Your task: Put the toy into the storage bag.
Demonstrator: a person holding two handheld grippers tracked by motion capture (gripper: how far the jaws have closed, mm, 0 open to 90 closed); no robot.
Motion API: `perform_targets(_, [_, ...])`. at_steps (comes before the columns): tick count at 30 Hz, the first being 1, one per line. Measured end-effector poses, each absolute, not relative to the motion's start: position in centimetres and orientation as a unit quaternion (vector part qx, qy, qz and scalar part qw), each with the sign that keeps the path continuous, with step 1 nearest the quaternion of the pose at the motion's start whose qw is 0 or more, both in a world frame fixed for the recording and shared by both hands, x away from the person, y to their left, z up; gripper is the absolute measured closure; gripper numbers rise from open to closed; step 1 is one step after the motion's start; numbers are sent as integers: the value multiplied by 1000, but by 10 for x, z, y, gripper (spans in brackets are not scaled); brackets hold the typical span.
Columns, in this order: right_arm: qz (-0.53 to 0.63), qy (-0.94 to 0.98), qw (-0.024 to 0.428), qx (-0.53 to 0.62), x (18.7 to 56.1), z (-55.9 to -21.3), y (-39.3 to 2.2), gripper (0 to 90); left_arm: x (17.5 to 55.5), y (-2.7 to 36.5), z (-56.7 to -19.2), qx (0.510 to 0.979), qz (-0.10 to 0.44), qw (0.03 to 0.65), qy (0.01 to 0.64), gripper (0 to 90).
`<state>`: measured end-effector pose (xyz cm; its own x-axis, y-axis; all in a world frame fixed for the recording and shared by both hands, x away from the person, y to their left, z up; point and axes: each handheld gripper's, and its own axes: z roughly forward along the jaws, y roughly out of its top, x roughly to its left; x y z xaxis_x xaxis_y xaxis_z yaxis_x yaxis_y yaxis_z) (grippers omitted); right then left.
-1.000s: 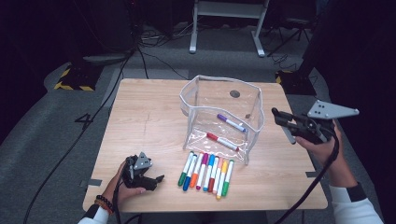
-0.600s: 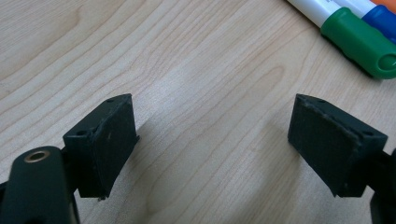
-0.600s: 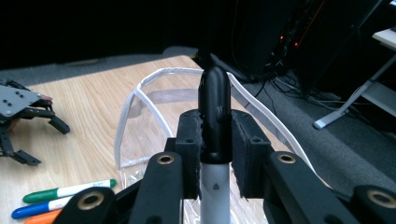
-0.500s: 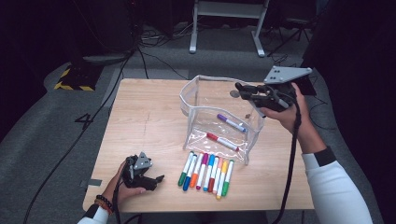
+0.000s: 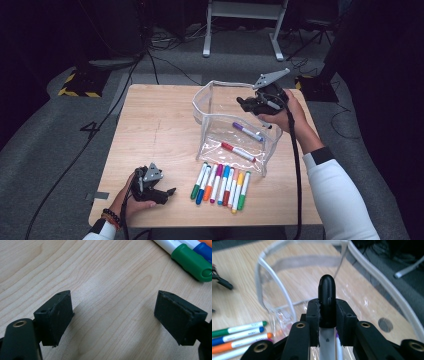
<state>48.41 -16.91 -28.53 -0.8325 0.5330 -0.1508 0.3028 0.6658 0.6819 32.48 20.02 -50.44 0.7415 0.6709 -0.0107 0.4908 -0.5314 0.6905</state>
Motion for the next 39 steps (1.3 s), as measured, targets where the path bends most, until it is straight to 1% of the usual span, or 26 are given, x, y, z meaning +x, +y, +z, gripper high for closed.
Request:
perform_targets(1, [316, 905, 157, 238, 489, -293, -167, 749, 325, 200, -504, 866, 130, 349, 334, 156])
perform_targets(6, [273, 921, 137, 244, 495, -307, -165, 748, 325, 200, -504, 866, 129, 349, 334, 156])
perform_targets(13, [238, 935, 115, 238, 496, -312, -164, 748, 325, 200, -504, 866, 128, 349, 333, 156])
perform_targets(14, [227, 941, 99, 229, 494, -313, -162, 748, 324, 200, -504, 866, 128, 349, 334, 156])
perform_targets(21, [197, 957, 67, 202, 485, -315, -152, 747, 324, 200, -505, 866, 126, 351, 333, 156])
perform_targets(26, [195, 958, 65, 203, 485, -316, -151, 745, 324, 200, -505, 867, 126, 351, 331, 156])
perform_targets(27, [197, 956, 68, 207, 485, -316, -151, 737, 325, 200, -505, 867, 126, 351, 331, 156])
perform_targets(30, [207, 951, 80, 215, 485, -315, -154, 677, 325, 200, -505, 867, 126, 351, 331, 156])
perform_targets(32, [215, 948, 84, 218, 485, -314, -155, 679, 325, 200, -505, 867, 126, 351, 331, 156])
perform_targets(34, [234, 943, 92, 219, 482, -310, -159, 626, 324, 200, -505, 867, 126, 351, 332, 156])
perform_targets(39, [286, 924, 114, 227, 474, -301, -172, 529, 324, 200, -505, 866, 126, 351, 332, 156])
